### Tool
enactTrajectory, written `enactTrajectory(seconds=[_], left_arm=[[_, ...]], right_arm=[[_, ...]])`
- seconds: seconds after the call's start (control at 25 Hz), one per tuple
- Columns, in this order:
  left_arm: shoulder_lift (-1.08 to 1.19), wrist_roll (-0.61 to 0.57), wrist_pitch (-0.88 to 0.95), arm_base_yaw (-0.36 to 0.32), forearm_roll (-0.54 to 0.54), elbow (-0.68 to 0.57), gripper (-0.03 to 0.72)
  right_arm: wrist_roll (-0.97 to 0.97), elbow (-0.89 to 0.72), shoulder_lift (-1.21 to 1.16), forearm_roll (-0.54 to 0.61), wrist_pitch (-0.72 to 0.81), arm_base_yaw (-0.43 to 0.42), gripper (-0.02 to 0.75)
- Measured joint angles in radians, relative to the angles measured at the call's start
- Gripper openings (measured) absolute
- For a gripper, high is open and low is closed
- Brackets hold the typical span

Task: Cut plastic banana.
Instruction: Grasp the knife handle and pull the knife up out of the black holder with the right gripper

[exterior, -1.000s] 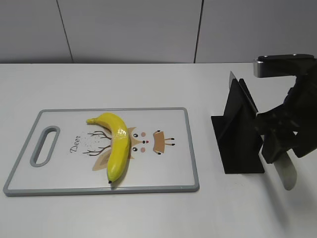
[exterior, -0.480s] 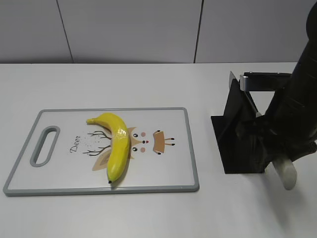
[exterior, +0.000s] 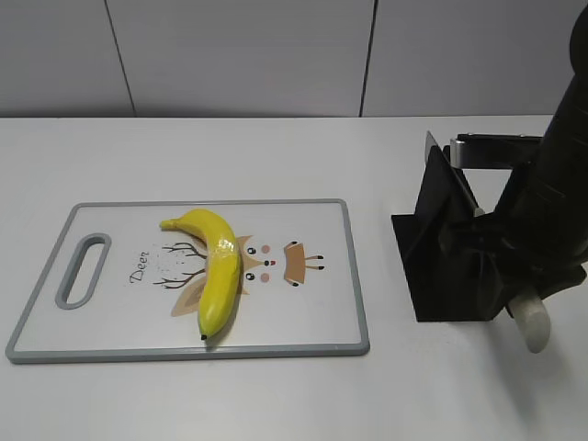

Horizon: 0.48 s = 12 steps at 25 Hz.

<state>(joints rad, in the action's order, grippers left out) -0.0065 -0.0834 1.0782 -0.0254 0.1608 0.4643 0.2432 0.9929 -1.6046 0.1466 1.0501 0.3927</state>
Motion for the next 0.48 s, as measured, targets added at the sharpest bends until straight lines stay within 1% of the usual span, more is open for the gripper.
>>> enactTrajectory(seconds=[0.28,0.48], left_arm=[[0.0,0.0,0.0,0.0,0.0,0.0,0.574],[0.0,0.0,0.0,0.0,0.0,0.0,0.574]], right_arm=[[0.004,0.007,0.05,0.0,0.013,0.0,0.167],[0.011,0.067,0.096,-0.006,0.045,0.0,0.167]])
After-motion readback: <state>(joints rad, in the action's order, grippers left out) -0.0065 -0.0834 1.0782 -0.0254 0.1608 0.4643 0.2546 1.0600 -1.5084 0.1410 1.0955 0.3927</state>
